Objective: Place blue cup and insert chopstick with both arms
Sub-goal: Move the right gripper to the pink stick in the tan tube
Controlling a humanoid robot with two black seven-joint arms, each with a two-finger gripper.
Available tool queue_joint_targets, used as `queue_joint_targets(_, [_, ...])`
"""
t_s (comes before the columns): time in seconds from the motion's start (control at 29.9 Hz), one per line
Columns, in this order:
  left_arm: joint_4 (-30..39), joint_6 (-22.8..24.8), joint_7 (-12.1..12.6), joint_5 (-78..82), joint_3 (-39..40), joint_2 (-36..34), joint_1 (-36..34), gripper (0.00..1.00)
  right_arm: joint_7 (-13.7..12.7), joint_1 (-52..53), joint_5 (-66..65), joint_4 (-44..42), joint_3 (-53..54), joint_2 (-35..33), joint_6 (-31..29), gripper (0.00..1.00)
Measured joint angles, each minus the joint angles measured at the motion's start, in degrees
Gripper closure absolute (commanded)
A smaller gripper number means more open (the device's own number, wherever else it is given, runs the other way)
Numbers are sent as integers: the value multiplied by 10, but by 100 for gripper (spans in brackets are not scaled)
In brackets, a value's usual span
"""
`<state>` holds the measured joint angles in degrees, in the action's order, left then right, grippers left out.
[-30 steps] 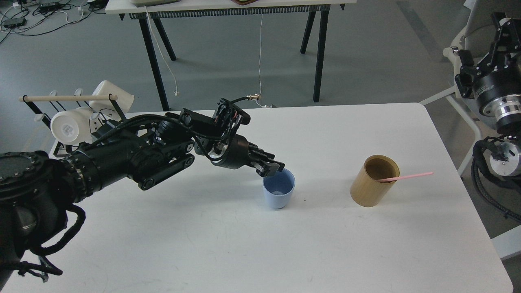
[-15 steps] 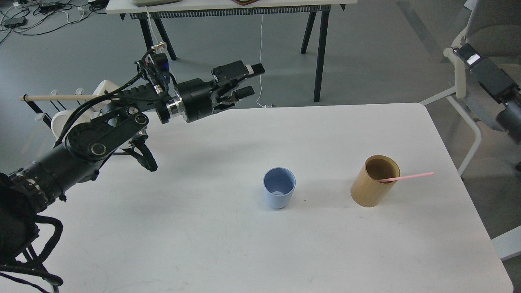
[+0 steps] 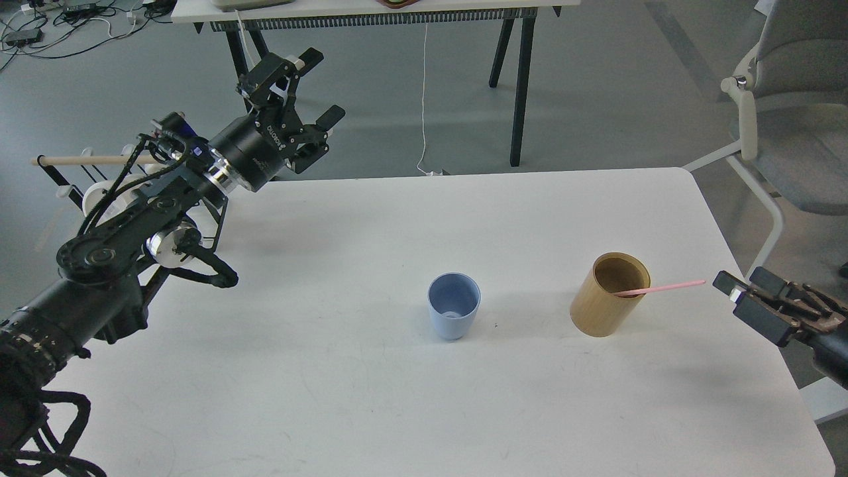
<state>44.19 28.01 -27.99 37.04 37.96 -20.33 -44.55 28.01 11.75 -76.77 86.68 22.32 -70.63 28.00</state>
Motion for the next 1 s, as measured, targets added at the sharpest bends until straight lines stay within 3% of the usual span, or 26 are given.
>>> queue_joint_targets(0.43, [-6, 0, 0, 4, -5, 0, 13, 1, 0, 15, 2, -7, -11, 59, 0, 34])
queue_joint_targets(1.0, [-22, 0, 0, 4, -5, 7, 19, 1, 0, 30, 9, -13, -14, 74, 0, 92])
